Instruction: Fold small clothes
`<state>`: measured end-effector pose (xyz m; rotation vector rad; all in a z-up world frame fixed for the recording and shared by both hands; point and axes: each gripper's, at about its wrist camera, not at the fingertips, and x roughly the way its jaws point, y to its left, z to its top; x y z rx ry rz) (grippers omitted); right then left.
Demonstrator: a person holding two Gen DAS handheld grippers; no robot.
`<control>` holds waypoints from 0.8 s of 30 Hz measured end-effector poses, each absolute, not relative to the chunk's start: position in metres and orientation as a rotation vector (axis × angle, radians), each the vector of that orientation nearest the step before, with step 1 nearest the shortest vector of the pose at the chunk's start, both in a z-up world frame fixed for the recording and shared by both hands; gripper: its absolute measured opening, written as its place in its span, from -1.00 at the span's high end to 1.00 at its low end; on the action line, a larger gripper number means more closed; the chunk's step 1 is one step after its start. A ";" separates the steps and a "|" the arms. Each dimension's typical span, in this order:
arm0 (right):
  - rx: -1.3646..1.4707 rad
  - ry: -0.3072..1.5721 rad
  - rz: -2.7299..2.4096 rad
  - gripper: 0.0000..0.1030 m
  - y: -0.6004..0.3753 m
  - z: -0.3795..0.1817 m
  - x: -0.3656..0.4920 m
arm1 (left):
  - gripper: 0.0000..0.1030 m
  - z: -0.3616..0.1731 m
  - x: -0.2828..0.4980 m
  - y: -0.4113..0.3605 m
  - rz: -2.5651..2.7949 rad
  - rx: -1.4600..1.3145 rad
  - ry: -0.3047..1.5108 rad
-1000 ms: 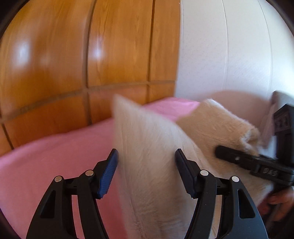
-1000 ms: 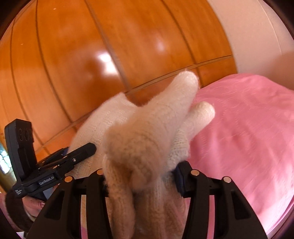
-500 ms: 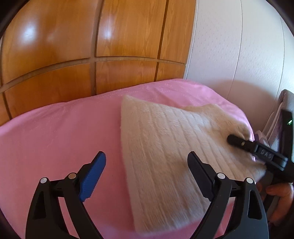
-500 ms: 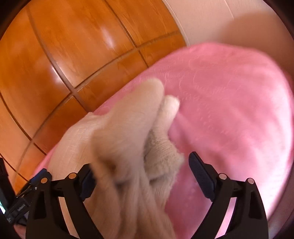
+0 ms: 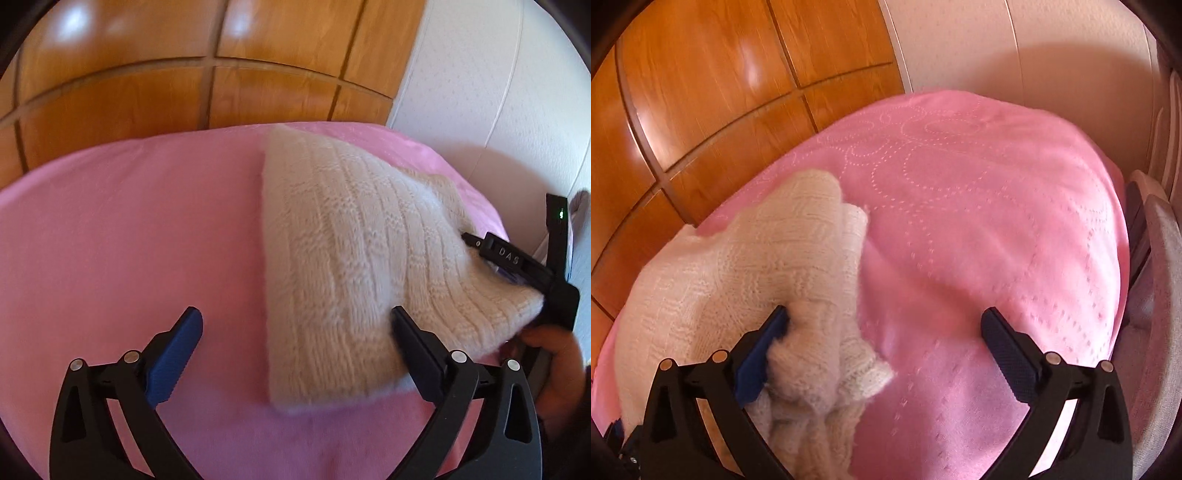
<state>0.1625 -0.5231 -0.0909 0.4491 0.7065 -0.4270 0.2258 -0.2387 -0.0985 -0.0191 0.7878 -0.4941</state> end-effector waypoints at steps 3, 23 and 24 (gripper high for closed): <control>0.450 0.719 -0.439 -0.96 -0.518 -0.078 0.154 | -0.93 -0.094 0.214 -0.233 -0.460 -0.039 0.796; 0.271 0.694 -0.428 -0.97 -0.388 0.007 0.012 | -0.92 -0.018 0.100 -0.191 -0.264 0.091 0.665; 0.272 0.686 -0.432 -0.97 -0.384 0.010 0.007 | -0.93 -0.016 0.097 -0.191 -0.251 0.102 0.666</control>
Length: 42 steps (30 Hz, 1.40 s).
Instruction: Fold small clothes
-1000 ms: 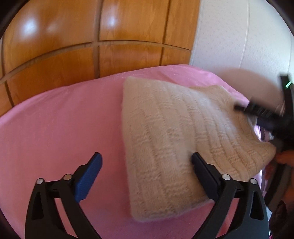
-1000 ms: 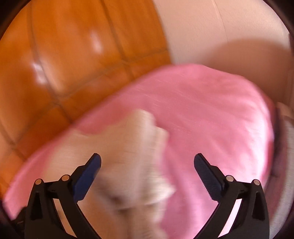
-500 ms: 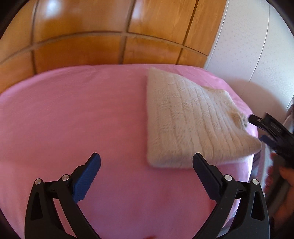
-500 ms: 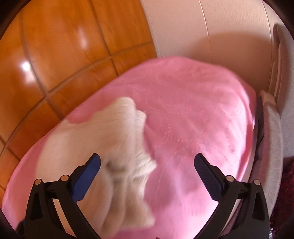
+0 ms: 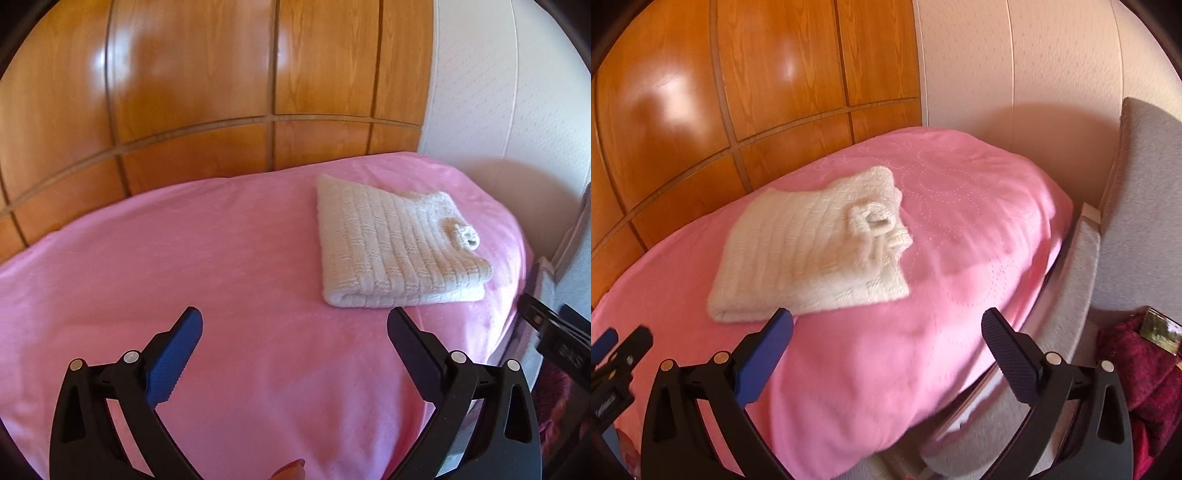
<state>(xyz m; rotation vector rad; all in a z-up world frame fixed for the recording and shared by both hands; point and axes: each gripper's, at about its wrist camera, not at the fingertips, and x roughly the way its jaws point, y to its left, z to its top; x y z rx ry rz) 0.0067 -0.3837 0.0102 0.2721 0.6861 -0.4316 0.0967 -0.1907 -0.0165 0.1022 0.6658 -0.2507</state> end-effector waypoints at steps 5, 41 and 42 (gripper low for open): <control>0.306 0.627 -0.475 -0.96 -0.366 0.022 -0.023 | -0.93 -0.007 0.078 -0.189 -0.242 0.154 0.624; 0.221 0.575 -0.469 -0.96 -0.352 0.031 -0.036 | -0.93 -0.003 0.064 -0.191 -0.234 0.133 0.663; 0.223 0.577 -0.468 -0.96 -0.352 0.031 -0.036 | -0.93 -0.003 0.064 -0.191 -0.235 0.133 0.662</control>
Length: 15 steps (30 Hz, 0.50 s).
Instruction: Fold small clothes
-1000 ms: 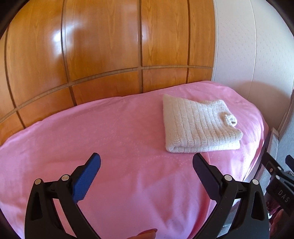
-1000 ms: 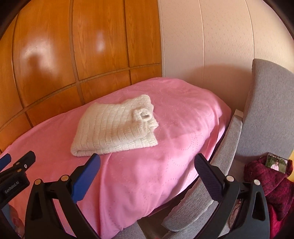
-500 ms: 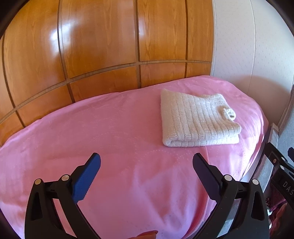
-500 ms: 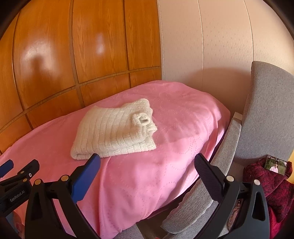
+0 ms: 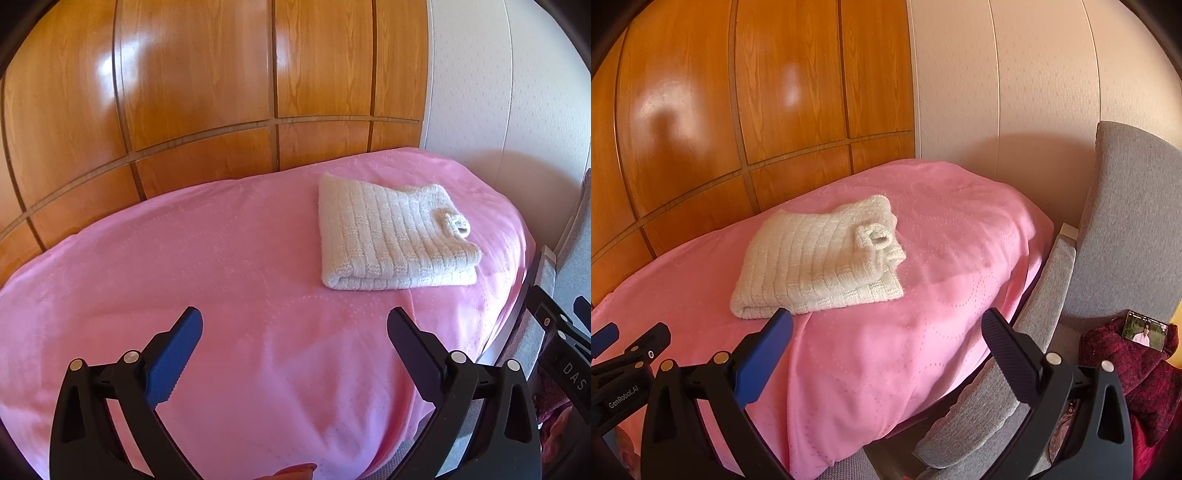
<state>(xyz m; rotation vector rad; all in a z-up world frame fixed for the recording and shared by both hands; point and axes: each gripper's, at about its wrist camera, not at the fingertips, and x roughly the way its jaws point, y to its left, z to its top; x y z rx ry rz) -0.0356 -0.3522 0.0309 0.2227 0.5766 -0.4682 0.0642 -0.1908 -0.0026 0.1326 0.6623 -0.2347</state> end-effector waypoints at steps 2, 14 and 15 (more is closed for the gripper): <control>0.223 0.577 -0.468 -0.96 -0.352 0.031 -0.036 | -0.93 -0.003 0.064 -0.191 -0.234 0.131 0.662; 0.223 0.579 -0.466 -0.96 -0.353 0.030 -0.035 | -0.93 -0.003 0.064 -0.189 -0.238 0.131 0.664; 0.223 0.578 -0.465 -0.96 -0.353 0.030 -0.035 | -0.93 -0.003 0.064 -0.190 -0.236 0.130 0.663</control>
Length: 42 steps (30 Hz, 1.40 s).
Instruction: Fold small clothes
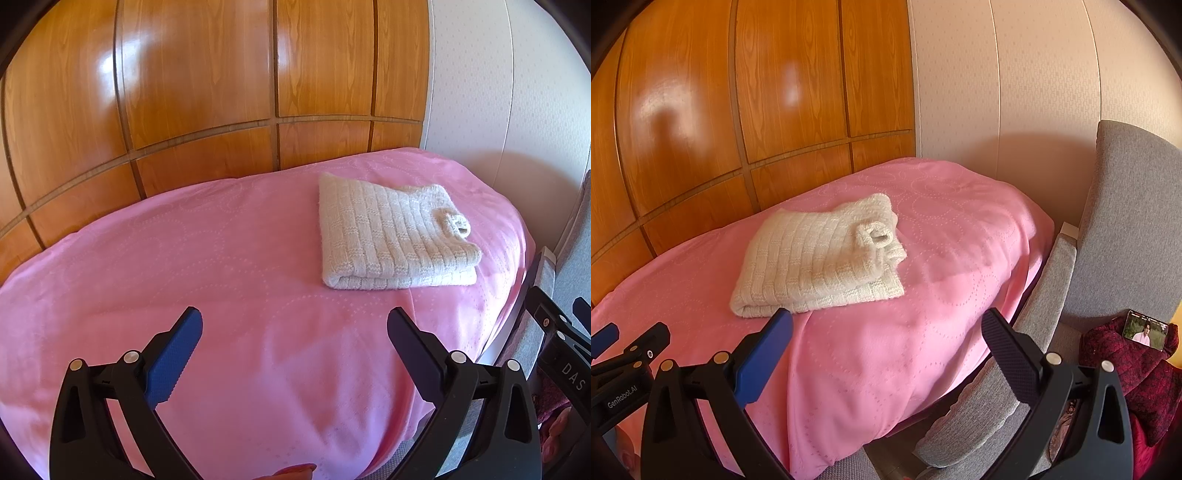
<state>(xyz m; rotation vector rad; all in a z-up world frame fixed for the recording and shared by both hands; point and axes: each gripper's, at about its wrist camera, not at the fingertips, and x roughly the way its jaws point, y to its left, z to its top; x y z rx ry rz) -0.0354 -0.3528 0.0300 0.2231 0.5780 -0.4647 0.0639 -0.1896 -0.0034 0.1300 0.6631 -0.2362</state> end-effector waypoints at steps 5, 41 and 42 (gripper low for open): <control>0.224 0.577 -0.463 -0.96 -0.353 0.029 -0.036 | -0.93 -0.003 0.064 -0.190 -0.233 0.130 0.663; 0.224 0.581 -0.457 -0.97 -0.351 0.028 -0.035 | -0.93 -0.007 0.062 -0.190 -0.243 0.146 0.674; 0.224 0.581 -0.457 -0.97 -0.352 0.028 -0.035 | -0.93 -0.007 0.060 -0.191 -0.245 0.153 0.669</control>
